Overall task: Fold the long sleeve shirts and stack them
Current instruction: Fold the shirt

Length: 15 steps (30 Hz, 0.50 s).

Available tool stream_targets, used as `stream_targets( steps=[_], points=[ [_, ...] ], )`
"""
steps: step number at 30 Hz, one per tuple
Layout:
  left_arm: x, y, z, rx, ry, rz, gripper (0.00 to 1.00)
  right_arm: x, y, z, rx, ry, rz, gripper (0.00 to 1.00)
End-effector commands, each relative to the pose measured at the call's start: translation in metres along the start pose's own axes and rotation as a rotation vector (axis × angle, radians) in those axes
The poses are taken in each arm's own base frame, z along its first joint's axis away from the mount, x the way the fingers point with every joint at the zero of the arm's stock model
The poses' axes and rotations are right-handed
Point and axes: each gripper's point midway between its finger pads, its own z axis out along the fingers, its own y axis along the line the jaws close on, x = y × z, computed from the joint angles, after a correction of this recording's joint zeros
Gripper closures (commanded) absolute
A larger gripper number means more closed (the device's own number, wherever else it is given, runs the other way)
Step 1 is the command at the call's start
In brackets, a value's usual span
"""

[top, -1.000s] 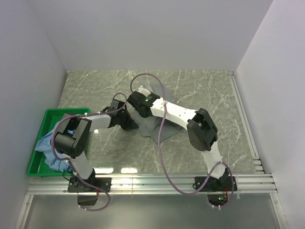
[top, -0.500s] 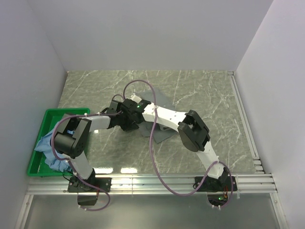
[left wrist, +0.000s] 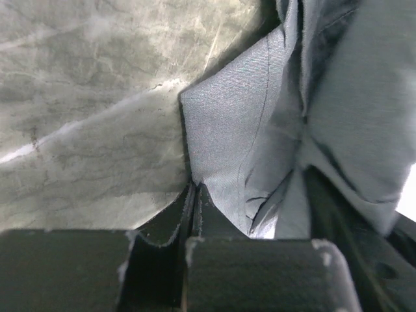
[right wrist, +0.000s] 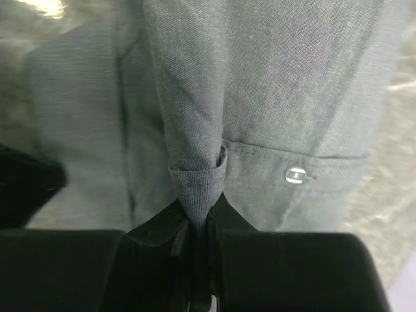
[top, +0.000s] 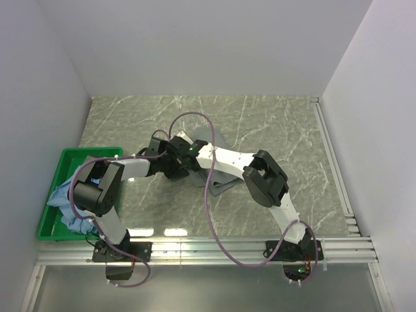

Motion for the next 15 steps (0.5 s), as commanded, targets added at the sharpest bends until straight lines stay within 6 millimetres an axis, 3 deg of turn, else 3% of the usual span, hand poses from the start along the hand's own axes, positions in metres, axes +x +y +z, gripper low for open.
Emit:
stream_targets(
  steps=[1, 3, 5, 8, 15],
  points=[
    [-0.003, -0.019, -0.007, 0.058, -0.03, 0.04, 0.99, -0.003, 0.02, -0.006, -0.138, -0.022, 0.043, 0.88],
    [-0.003, -0.019, -0.008, 0.058, -0.033, 0.041, 0.99, -0.004, 0.02, -0.008, -0.164, -0.025, 0.061, 0.86],
    [-0.003, -0.019, -0.007, 0.056, -0.034, 0.042, 0.99, -0.005, 0.02, -0.01, -0.184, -0.031, 0.08, 0.77],
    [-0.003, -0.018, -0.007, 0.054, -0.031, 0.039, 0.99, -0.011, 0.019, -0.018, -0.227, -0.043, 0.112, 0.75],
    [-0.004, -0.017, -0.008, 0.046, -0.041, 0.037, 0.99, -0.006, 0.002, -0.012, -0.162, -0.007, 0.143, 0.8]
  ],
)
